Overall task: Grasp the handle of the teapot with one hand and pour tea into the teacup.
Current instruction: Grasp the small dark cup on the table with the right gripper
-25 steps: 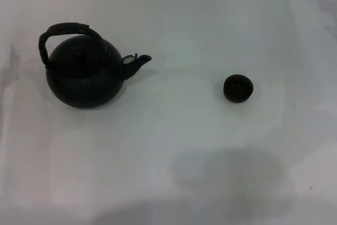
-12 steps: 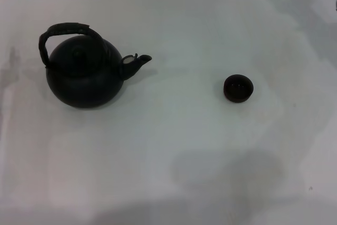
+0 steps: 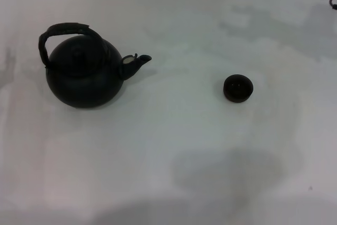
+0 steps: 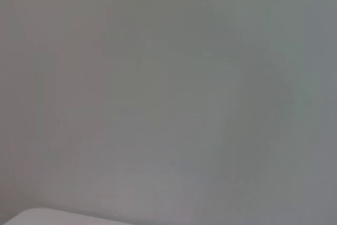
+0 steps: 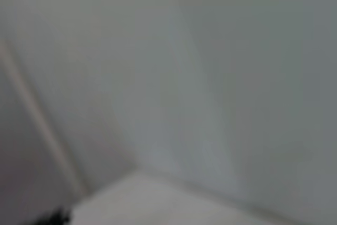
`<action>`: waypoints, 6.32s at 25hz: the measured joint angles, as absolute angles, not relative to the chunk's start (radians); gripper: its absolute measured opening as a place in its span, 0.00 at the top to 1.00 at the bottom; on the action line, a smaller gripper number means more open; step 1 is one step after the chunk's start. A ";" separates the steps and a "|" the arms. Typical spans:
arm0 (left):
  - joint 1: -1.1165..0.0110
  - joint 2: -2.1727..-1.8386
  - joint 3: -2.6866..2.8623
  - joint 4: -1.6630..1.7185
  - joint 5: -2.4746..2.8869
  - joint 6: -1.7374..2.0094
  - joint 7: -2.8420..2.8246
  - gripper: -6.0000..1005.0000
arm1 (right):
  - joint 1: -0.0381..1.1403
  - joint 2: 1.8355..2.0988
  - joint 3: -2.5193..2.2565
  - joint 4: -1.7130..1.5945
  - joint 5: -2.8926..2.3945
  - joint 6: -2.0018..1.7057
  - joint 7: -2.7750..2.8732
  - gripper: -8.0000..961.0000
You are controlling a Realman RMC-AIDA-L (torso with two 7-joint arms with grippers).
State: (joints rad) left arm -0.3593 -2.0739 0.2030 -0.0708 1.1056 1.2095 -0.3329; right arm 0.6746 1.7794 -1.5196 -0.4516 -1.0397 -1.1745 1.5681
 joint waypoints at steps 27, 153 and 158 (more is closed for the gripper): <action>-0.340 -2.074 0.198 -0.069 1.100 1.214 -0.362 0.32 | 0.834 1.905 -1.420 -1.010 -2.108 -1.504 2.139 0.15; -0.330 -2.074 0.202 -0.058 1.108 1.213 -0.387 0.32 | 0.864 2.028 -1.652 -0.917 -2.498 -1.373 2.284 0.15; -0.330 -2.074 0.202 -0.057 1.108 1.213 -0.387 0.32 | 0.864 2.028 -1.652 -0.912 -2.497 -1.366 2.284 0.15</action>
